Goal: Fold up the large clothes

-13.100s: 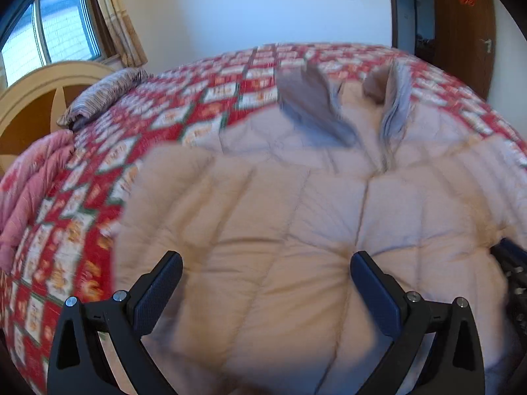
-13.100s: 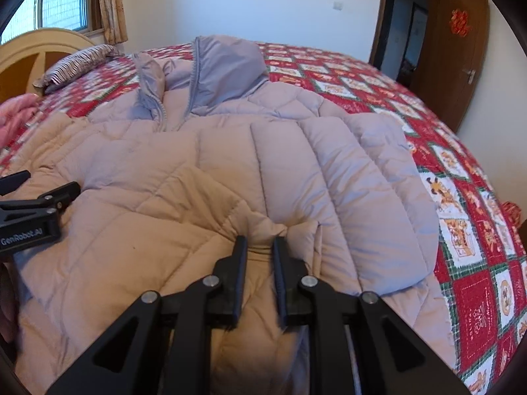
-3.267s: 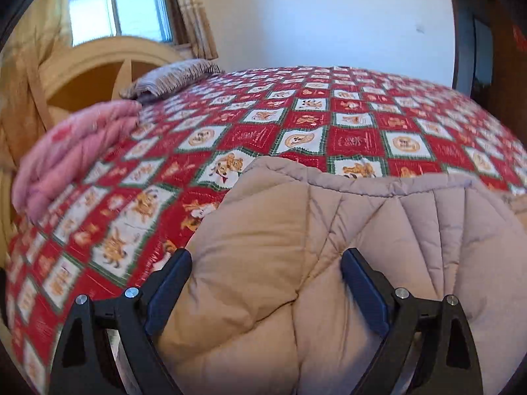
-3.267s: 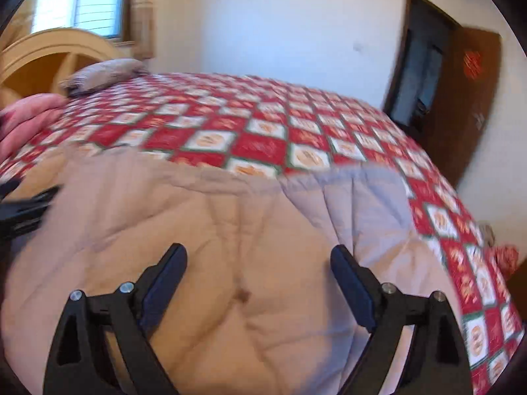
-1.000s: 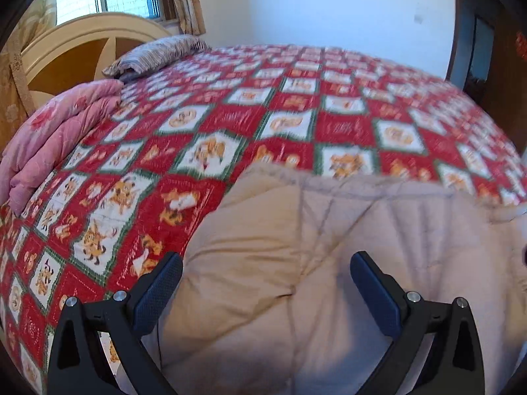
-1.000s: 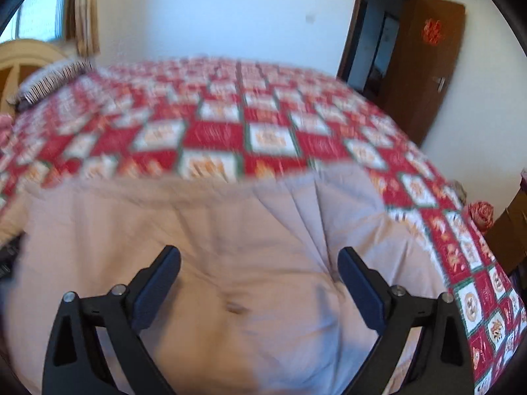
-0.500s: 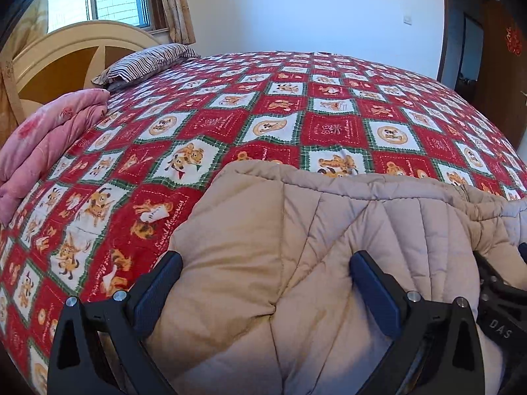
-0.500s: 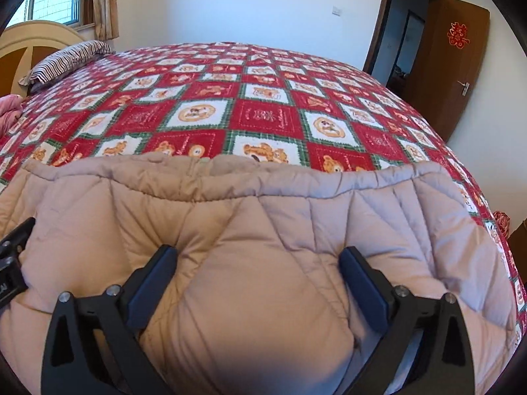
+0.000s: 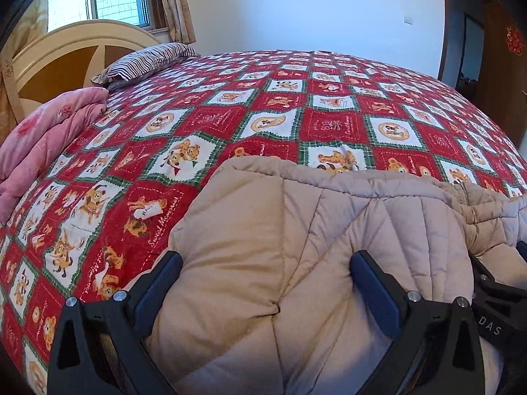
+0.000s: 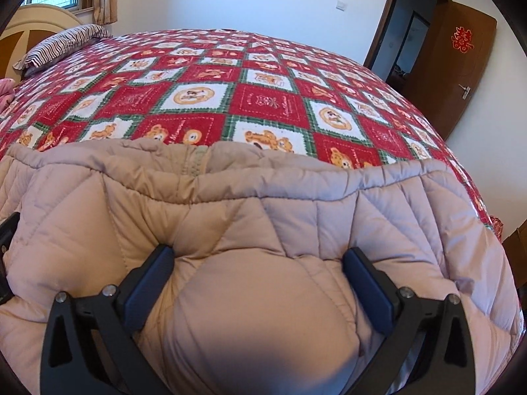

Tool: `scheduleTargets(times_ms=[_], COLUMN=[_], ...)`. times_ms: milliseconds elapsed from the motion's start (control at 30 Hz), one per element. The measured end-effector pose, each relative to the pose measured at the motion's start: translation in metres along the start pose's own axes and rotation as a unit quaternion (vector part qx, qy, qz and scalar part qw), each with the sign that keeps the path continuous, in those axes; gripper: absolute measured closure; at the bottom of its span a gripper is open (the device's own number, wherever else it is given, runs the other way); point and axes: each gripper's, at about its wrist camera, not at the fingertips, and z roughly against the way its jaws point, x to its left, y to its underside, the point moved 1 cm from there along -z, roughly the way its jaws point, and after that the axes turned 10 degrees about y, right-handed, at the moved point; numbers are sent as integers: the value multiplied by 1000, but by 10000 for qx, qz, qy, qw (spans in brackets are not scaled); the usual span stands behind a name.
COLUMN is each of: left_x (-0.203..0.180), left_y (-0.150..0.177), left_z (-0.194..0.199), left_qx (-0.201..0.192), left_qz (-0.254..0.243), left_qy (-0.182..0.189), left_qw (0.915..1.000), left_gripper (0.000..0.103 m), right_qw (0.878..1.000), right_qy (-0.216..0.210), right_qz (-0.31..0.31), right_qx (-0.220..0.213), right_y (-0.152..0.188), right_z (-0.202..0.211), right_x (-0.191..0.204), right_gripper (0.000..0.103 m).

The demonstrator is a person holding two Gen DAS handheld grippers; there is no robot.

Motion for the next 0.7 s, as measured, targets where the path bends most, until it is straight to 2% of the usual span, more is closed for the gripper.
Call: scheduleTargets(times_ms=[367, 533, 600, 700], left_x=[0, 10, 15, 18], left_y=[-1, -1, 7, 22], left_z=[-2, 26, 52, 64], left_qx=[87, 337, 137, -85], left_qz=[-50, 61, 26, -85], left_qy=[-56, -125, 60, 37], left_qw=[9999, 9993, 9999, 9999], left_gripper=[1, 1, 1, 1], right_qw=[10000, 9999, 10000, 9994], right_qy=[-26, -53, 9, 55], right_qz=[13, 49, 21, 37], right_qx=[59, 86, -65, -327], right_y=[0, 0, 6, 26], right_z=[-3, 8, 31, 59], right_x=[0, -8, -16, -23], right_gripper=[0, 0, 0, 0])
